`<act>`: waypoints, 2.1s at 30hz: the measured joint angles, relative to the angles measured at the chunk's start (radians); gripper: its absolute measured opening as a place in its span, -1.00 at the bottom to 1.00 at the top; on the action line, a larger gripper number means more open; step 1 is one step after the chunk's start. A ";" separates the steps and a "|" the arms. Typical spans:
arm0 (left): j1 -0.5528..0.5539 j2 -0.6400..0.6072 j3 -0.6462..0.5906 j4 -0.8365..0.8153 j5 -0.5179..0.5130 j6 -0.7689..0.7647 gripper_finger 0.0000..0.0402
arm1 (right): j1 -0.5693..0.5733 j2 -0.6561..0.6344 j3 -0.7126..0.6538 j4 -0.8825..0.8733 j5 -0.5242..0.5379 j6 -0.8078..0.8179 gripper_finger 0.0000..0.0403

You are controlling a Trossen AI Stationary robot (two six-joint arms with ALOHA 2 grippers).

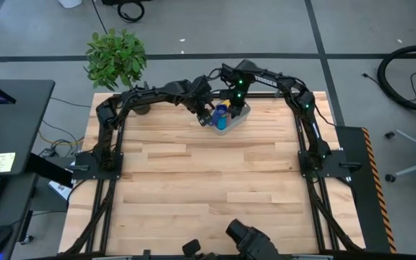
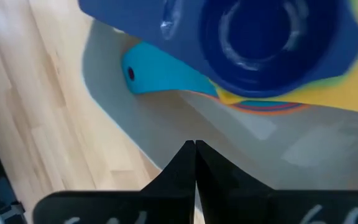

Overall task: Nest measuring cups in basket
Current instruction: Adjust the stacked measuring cups in the gray bin

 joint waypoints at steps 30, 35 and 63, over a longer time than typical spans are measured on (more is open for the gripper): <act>0.000 0.048 0.131 -0.005 -0.005 0.071 -0.30 | 0.013 -0.001 0.067 -0.050 -0.030 -0.024 -0.94; 0.001 0.067 0.132 0.000 -0.011 0.072 -0.30 | 0.007 -0.001 0.037 -0.025 -0.027 -0.031 -0.94; 0.002 0.135 0.133 0.029 0.057 0.051 -0.30 | 0.028 0.001 -0.150 0.197 -0.132 0.004 -0.95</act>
